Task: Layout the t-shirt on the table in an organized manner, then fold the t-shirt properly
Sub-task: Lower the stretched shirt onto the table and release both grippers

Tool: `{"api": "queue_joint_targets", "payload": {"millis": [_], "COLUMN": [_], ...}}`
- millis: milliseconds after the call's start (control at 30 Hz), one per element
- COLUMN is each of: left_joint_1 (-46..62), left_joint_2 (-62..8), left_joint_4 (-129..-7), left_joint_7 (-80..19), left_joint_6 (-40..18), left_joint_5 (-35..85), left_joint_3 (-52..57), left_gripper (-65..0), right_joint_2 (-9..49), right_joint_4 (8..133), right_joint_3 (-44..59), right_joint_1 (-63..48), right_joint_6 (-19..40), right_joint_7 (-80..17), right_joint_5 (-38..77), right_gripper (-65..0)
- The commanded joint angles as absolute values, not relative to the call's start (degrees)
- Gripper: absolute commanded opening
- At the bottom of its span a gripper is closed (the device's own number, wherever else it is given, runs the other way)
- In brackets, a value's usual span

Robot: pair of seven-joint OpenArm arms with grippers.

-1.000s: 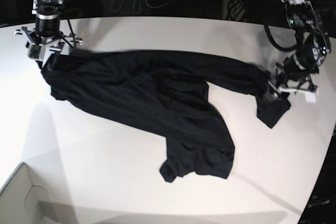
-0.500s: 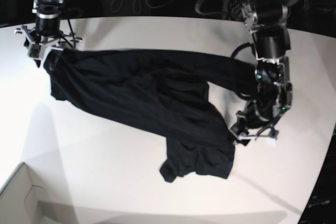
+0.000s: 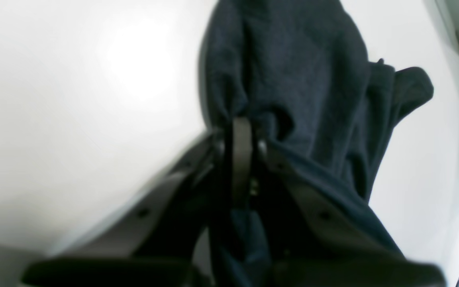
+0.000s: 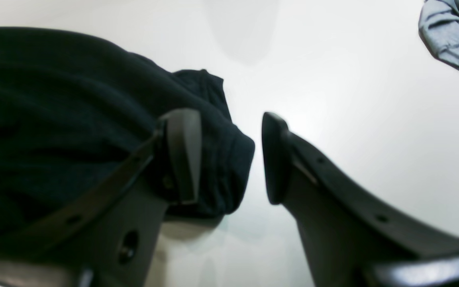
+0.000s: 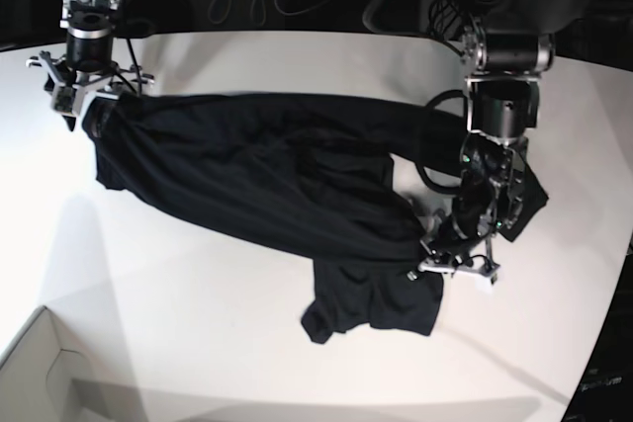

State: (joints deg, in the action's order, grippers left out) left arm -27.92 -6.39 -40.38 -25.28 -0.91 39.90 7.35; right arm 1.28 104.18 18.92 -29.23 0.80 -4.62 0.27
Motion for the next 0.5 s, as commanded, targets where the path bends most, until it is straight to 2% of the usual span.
{"api": "queue_joint_targets", "payload": {"millis": [0,100,300,467], "left_joint_1": [-28.9,-26.1,-19.9,-13.7], "left_joint_2": [-8.1,-10.0,-14.9,-18.2], "left_joint_4": [-43.1,-52.5,-73.3,-81.4], "left_joint_7": [-25.1,-28.2,-40.4,-46.0], "left_joint_6": [-0.3,-0.3,-0.2,-0.2], "left_joint_5": [39.6,42.2,52.4,59.4], "left_joint_3": [8.3,13.1,26.9,33.1], "left_gripper": [-64.0,-64.8,-64.9,-64.9], "right_joint_2": [1.9,2.0,2.1,2.0], "right_joint_4": [105.0,103.6,100.8,100.7], "right_joint_3": [19.2,19.2,19.3,19.0], "right_joint_1": [-29.3,-27.7,-26.5,-25.7], "right_joint_6": [0.4,0.4,0.4,0.4], "right_joint_7": [-2.9,-2.9,-2.7,-2.7], "right_joint_5": [0.0,0.0,0.0,0.0], "right_gripper": [-39.5,-39.5,-39.5,-39.5]}}
